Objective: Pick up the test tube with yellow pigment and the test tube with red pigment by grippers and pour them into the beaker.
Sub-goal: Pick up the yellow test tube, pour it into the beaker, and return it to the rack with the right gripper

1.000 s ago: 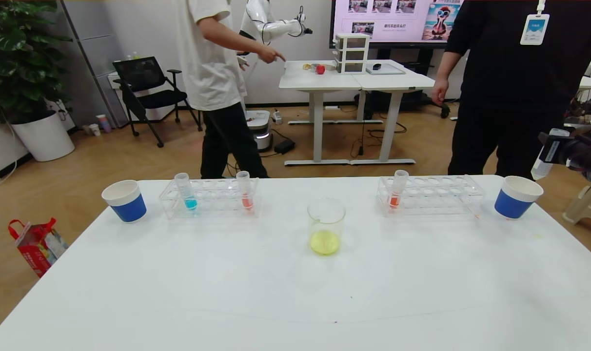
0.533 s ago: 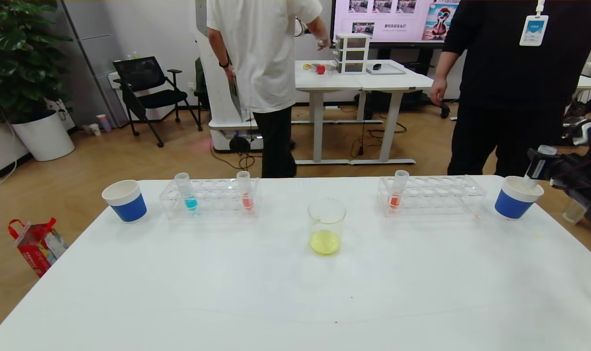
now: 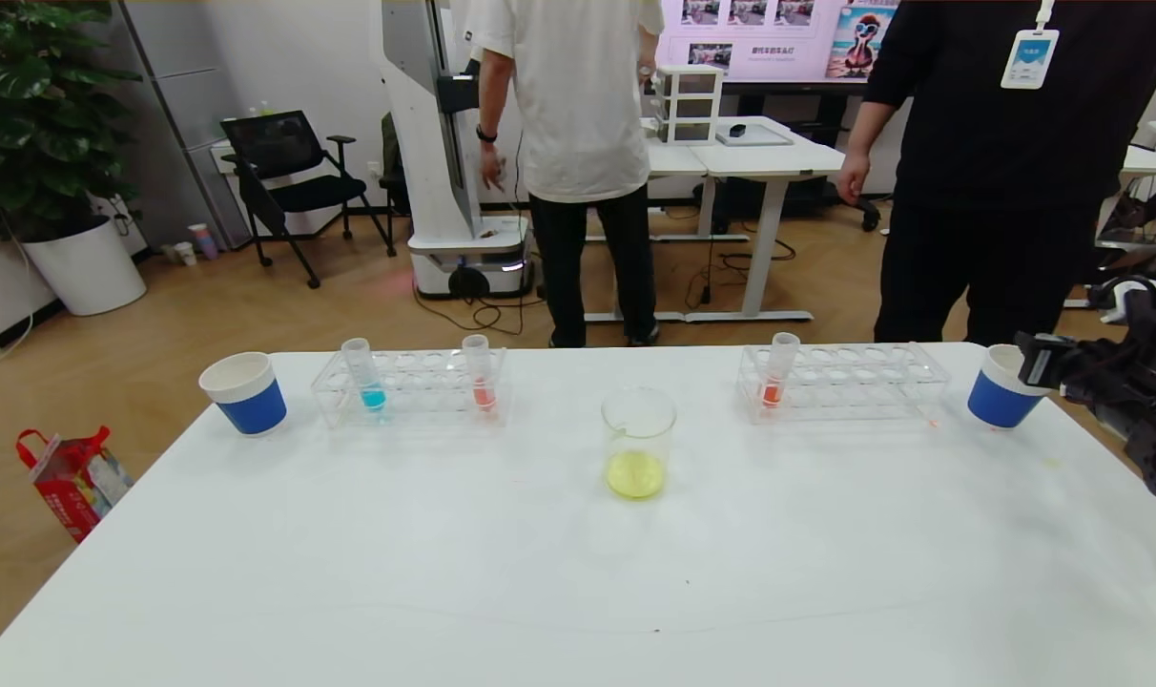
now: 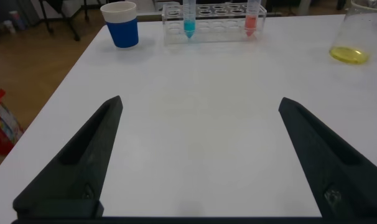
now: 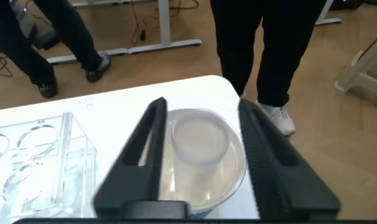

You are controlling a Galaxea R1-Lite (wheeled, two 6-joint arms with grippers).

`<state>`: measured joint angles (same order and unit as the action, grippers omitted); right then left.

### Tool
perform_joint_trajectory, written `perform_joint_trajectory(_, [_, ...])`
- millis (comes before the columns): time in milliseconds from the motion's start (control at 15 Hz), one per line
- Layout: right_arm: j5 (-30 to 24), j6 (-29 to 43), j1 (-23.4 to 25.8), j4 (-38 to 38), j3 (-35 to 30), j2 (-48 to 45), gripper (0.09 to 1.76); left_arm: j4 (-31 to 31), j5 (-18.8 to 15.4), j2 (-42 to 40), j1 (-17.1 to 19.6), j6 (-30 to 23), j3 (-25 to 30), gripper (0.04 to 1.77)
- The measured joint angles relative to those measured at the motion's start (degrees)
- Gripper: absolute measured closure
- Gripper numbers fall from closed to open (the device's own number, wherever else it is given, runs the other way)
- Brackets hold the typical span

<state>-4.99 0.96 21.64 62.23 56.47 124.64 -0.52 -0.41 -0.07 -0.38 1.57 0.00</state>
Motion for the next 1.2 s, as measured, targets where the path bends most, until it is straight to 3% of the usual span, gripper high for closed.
perform_joint_trajectory(133, [0.0, -0.1, -0.4, 0.1, -0.3, -0.1, 0.32, 0.0, 0.0, 0.0, 0.0, 0.0, 0.0, 0.06])
perform_joint_trajectory(200, [0.0, -0.1, -0.6, 0.5, -0.5, -0.1, 0.14, 0.0, 0.0, 0.0, 0.0, 0.0, 0.0, 0.06])
perform_joint_trajectory(533, [-0.3, 0.0, -3.0, 2.8, -0.6, -1.9, 0.11, 0.0, 0.0, 0.0, 0.0, 0.0, 0.0, 0.06])
perform_joint_trajectory(733, [-0.2, 0.1, -8.7, -0.5, -0.3, -6.2, 0.11, 0.0, 0.0, 0.0, 0.0, 0.0, 0.0, 0.06])
perform_joint_trajectory(1000, [0.5, 0.2, -20.3, -5.4, -0.9, -14.6, 0.11, 0.0, 0.0, 0.0, 0.0, 0.0, 0.0, 0.06])
perform_joint_trajectory(1200, [1.7, 0.1, -23.9, -5.6, -3.6, -20.2, 0.11, 0.0, 0.0, 0.0, 0.0, 0.0, 0.0, 0.06])
